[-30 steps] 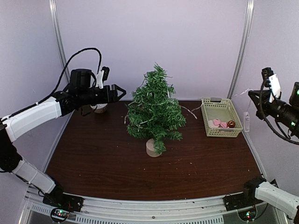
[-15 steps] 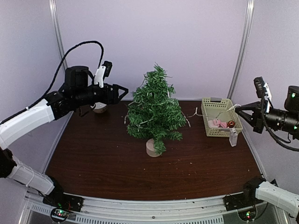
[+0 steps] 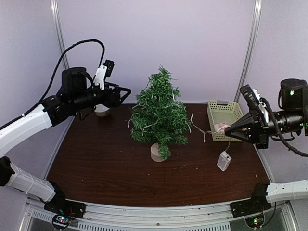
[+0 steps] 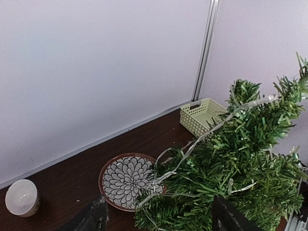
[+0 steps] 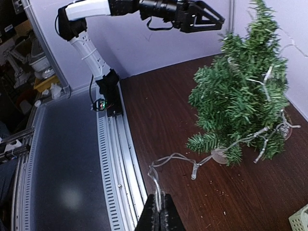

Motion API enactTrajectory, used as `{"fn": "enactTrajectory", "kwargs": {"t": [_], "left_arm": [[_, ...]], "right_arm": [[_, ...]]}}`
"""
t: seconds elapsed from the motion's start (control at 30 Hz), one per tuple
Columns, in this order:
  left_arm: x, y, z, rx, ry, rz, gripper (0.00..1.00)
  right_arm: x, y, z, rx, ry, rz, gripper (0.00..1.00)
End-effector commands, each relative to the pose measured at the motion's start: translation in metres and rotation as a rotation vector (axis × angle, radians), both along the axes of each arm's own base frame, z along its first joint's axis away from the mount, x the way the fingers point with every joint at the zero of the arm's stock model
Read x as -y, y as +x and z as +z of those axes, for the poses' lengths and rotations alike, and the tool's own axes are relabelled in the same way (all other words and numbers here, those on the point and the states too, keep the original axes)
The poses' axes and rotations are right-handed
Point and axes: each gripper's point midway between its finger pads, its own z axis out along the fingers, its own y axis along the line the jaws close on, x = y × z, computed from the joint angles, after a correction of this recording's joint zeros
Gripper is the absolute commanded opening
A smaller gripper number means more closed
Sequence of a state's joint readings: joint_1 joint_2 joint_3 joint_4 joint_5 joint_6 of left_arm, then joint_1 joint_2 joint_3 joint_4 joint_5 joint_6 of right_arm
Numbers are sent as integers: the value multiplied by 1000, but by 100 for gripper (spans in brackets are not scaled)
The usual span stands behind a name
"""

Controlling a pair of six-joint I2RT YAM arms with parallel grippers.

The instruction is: Decorate the small christmas tree

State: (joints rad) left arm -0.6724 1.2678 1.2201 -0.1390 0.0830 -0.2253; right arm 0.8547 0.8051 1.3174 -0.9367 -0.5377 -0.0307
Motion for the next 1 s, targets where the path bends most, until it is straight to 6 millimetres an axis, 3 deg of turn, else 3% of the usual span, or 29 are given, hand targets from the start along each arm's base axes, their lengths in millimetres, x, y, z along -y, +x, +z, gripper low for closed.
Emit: {"fn": "enactTrajectory", "kwargs": {"t": [0.0,0.13,0.23,0.43,0.67,0.87,0.97], "left_arm": [[4,-13,25,110,-9,-42,74],[10,-24,29,156,6,-80,74],[18,-40,32,220,9,-141,74],[49,-112,33,436,56,-431,69],[94,-181,-4,500,134,-666,64],[127,-222,-29,565,177,-698,64],[136,-235,-29,585,142,-676,55]], "right_arm": [[-28,-3,-12,31,-94,36,0],[-55,-10,-10,69,-106,97,0],[-61,-6,-2,103,-84,90,0],[-67,5,-6,151,-143,73,0],[-87,0,6,142,-49,121,0],[-103,-3,14,115,72,137,0],[-107,-2,18,109,107,129,0]]}}
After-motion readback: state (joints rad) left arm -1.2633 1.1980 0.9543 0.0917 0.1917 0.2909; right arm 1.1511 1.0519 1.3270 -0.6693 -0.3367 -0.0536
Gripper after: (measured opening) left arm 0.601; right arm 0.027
